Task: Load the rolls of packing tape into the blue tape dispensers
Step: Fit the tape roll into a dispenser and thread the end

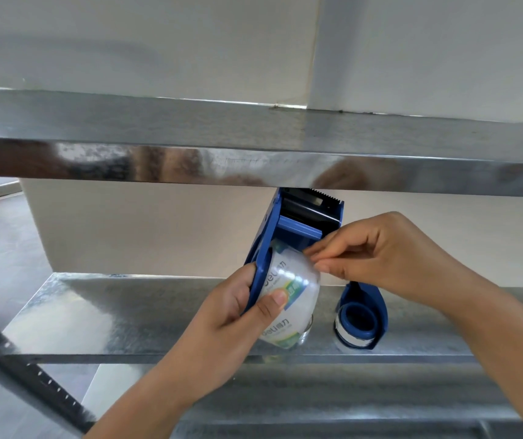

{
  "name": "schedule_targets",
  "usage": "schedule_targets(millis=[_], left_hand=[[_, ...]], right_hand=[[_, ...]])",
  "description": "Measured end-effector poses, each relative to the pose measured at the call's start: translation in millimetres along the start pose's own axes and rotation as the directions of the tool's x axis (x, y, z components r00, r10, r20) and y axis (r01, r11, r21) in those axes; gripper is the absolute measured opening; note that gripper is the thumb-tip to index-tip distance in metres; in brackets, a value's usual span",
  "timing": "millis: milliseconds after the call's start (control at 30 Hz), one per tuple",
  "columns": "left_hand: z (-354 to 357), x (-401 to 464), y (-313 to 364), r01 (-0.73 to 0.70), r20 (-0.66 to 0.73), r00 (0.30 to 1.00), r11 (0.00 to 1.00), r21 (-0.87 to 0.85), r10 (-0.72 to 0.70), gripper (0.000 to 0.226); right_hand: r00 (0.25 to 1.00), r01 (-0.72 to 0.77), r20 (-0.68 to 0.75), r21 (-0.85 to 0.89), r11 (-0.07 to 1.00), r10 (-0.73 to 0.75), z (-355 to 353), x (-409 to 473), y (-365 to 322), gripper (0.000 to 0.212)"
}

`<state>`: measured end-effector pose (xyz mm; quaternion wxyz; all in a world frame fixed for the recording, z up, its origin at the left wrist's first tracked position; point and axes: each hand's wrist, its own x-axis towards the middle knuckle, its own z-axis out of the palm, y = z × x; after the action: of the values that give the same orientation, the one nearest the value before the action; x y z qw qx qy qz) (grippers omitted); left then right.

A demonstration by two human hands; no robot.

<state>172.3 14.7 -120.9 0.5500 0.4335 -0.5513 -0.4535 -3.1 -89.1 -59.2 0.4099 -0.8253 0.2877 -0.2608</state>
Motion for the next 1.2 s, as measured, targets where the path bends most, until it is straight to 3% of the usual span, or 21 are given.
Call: schedule_targets(millis=[100,233,433,700,967,1133,1200], left_hand=[[-0.8,-0.2,2.5,-0.008,0.000,1.000,1.000,-0.026,0.008,0.021],[-1.3,-0.4,4.9,0.002,0.009,1.000,0.998,-0.064,-0.001,0.022],[-2.2,-1.3,-0.4,0.014,0.000,1.000,1.000,-0.020,-0.014,0.023],[-3.4,-1.9,-5.1,0.017,-0.019,1.000,1.000,0.012,-0.017,0.020],[-3.5,-2.5,-6.5,0.017,-0.040,0.999,0.999,0.035,-0.016,0.021],[1.0,-4.8,-1.9,0.038,-0.016,0.999,0.999,-0.012,-0.038,0.023],[2.6,-5.8,-0.7,0.040,-0.003,0.999,0.999,-0.022,-0.040,0.025]], right_hand=[[1.000,-0.008,0.010,0.012,1.000,0.008,-0.1,-0.3,-3.9,0.027],[0.999,-0.035,0.015,0.005,0.999,0.035,0.4,1.4,-1.7,0.025],[0.998,-0.057,0.034,-0.004,0.998,0.057,2.1,1.5,-2.4,0.032],[0.997,-0.063,0.041,-0.032,0.997,0.064,2.9,1.3,-1.3,0.022],[1.000,0.020,0.013,-0.094,0.995,-0.019,9.9,-3.7,4.8,0.020],[0.977,0.186,-0.023,-0.396,0.899,-0.213,14.9,-7.8,8.8,0.014],[0.984,0.149,-0.041,-0.330,0.932,-0.172,12.5,-8.8,8.4,0.014]])
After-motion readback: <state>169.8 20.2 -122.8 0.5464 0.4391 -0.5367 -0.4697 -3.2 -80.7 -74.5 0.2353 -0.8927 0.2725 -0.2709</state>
